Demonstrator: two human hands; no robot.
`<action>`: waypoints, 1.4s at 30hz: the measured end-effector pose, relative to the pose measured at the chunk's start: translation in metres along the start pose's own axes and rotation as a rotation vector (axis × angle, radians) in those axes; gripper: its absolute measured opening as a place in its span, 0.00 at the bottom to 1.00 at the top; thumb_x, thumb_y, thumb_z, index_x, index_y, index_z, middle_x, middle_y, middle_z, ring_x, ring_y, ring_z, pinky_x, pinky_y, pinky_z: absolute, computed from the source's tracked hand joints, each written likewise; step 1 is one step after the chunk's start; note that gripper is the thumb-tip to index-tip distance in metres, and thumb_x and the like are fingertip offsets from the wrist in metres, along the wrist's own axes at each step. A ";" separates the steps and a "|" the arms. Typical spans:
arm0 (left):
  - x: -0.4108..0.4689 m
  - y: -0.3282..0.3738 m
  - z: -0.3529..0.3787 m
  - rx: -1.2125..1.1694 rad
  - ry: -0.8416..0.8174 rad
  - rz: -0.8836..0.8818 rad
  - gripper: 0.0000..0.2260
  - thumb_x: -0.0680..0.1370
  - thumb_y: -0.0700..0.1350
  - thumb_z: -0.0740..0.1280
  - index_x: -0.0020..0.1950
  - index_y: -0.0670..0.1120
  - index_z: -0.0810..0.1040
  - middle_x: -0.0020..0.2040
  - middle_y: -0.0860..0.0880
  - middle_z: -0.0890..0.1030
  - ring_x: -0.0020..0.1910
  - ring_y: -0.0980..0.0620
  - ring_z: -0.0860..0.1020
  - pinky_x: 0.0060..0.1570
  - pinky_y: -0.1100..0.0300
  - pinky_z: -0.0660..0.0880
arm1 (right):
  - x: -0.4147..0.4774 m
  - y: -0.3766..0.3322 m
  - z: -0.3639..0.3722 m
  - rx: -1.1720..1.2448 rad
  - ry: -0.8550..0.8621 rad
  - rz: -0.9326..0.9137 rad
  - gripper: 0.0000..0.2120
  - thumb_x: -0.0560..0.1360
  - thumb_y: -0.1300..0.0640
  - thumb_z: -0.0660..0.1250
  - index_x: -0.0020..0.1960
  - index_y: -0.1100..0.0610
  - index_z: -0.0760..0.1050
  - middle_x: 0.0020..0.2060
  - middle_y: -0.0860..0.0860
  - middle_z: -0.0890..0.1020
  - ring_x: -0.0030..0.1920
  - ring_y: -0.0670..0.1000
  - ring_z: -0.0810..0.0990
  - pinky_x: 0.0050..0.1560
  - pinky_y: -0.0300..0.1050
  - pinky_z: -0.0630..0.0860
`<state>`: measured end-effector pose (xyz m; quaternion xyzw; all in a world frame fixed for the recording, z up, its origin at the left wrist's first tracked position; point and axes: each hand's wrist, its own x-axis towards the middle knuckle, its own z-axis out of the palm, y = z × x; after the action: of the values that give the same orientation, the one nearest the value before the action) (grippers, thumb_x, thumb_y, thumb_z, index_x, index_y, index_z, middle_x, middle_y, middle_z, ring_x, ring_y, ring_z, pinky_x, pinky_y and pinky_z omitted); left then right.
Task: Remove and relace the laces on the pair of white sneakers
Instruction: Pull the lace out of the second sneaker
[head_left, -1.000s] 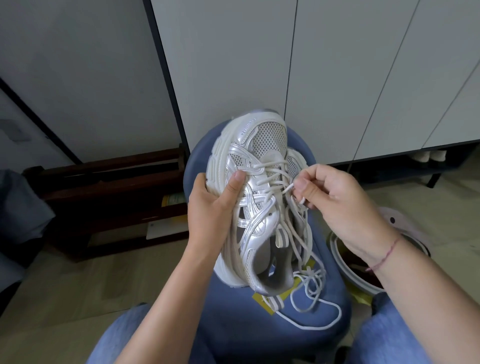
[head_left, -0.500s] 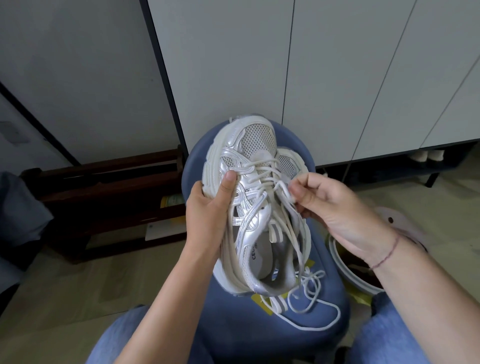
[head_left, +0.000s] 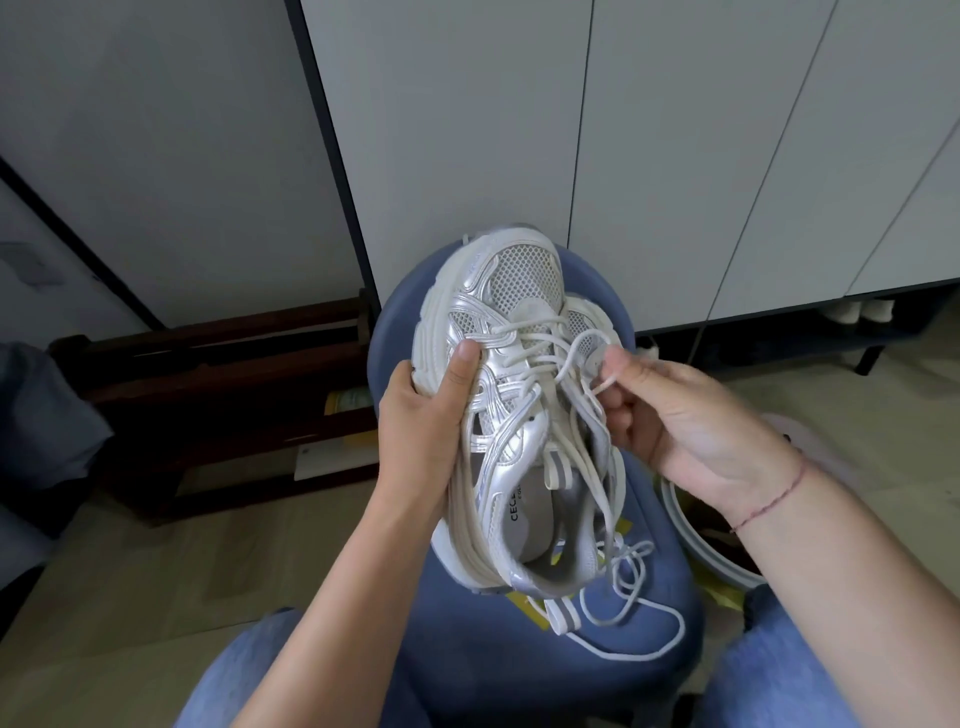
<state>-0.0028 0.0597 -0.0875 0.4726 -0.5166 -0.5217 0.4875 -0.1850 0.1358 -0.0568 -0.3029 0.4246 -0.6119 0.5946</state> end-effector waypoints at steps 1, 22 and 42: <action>0.001 0.000 0.000 0.001 0.002 -0.003 0.29 0.65 0.69 0.74 0.54 0.49 0.79 0.48 0.52 0.86 0.49 0.52 0.84 0.57 0.45 0.79 | 0.001 -0.003 -0.002 0.160 -0.024 0.036 0.08 0.65 0.51 0.72 0.32 0.55 0.77 0.27 0.47 0.72 0.25 0.43 0.69 0.28 0.33 0.70; -0.002 0.002 0.000 0.014 0.014 -0.050 0.30 0.65 0.69 0.74 0.55 0.48 0.78 0.48 0.51 0.86 0.48 0.51 0.85 0.57 0.45 0.79 | -0.004 -0.004 0.000 -0.290 0.069 -0.176 0.15 0.79 0.56 0.59 0.34 0.57 0.70 0.26 0.51 0.72 0.30 0.49 0.67 0.28 0.35 0.66; -0.005 0.008 0.002 -0.043 0.011 -0.049 0.27 0.63 0.66 0.72 0.53 0.47 0.78 0.46 0.51 0.86 0.46 0.52 0.85 0.56 0.48 0.80 | 0.004 -0.008 -0.006 0.461 0.100 -0.040 0.15 0.77 0.51 0.60 0.33 0.54 0.69 0.25 0.47 0.68 0.25 0.44 0.64 0.29 0.35 0.66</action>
<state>-0.0038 0.0646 -0.0800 0.4776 -0.4909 -0.5416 0.4875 -0.1944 0.1323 -0.0524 -0.1368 0.2964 -0.7188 0.6138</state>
